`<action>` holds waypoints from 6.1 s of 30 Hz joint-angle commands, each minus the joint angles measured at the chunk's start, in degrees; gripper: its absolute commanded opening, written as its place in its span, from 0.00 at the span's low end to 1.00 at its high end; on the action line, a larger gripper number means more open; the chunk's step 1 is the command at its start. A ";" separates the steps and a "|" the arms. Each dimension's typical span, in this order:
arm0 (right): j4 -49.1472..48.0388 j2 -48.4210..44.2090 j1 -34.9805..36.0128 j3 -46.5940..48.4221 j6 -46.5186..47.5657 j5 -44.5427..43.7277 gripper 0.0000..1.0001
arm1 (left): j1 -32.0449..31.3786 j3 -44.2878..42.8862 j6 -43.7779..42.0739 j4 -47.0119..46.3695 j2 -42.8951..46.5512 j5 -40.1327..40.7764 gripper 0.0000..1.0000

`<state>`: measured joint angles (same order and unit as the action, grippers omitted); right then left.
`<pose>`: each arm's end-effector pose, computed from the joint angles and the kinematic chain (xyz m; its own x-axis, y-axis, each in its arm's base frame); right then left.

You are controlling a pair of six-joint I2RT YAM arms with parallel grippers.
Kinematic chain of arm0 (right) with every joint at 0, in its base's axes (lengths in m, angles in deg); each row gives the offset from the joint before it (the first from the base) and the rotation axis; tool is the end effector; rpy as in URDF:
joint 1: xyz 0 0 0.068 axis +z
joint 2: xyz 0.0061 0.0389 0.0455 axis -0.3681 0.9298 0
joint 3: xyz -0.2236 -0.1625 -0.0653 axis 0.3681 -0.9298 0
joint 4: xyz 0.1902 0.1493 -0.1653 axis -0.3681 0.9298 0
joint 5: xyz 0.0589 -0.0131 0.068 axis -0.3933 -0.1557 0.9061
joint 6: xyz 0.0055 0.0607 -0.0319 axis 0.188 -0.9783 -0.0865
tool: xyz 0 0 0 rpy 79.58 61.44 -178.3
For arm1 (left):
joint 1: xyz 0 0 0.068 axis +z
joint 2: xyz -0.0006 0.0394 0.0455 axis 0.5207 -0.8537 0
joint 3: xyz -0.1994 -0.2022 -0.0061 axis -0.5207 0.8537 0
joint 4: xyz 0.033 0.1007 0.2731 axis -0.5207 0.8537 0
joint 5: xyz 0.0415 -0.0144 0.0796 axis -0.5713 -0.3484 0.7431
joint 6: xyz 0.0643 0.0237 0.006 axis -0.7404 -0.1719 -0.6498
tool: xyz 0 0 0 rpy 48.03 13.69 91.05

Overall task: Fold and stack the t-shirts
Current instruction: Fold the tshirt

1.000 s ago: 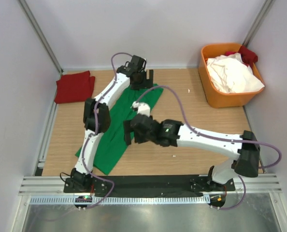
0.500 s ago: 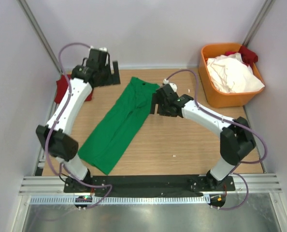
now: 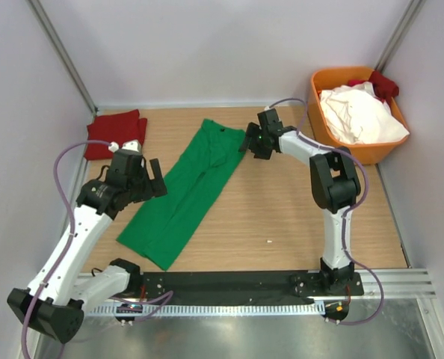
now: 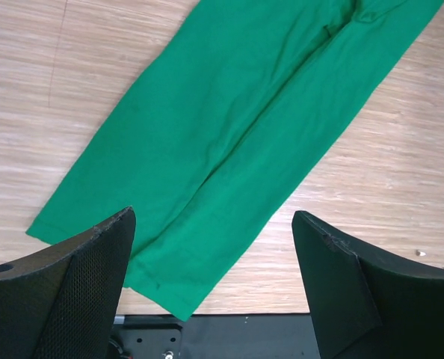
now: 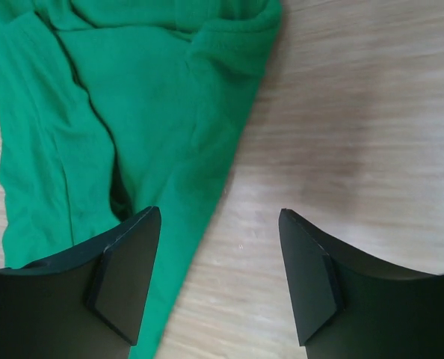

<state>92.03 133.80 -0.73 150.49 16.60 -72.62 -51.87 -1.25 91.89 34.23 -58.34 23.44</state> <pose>0.4748 0.1869 0.1606 -0.8241 0.3137 -0.4717 0.0907 0.8950 0.4368 0.2161 -0.0708 0.3278 -0.7307 -0.2873 -0.6193 -0.1724 0.9554 -0.2398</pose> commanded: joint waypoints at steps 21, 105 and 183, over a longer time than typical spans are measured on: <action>10.99 36.18 -2.49 58.17 17.22 -4.80 0.69 | -0.08 5.93 3.78 0.43 6.98 -2.95 0.84; 5.88 -58.22 46.37 -62.57 -30.94 -22.81 0.01 | -36.45 35.27 34.09 -28.81 2.68 -4.01 0.72; 15.80 -22.19 15.97 -9.23 8.17 -18.07 0.01 | -8.96 -25.97 -0.52 -3.79 -44.16 -1.98 0.00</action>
<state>110.00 110.42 16.32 137.83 21.93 -92.40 -62.38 -23.46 94.27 30.67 -101.33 23.22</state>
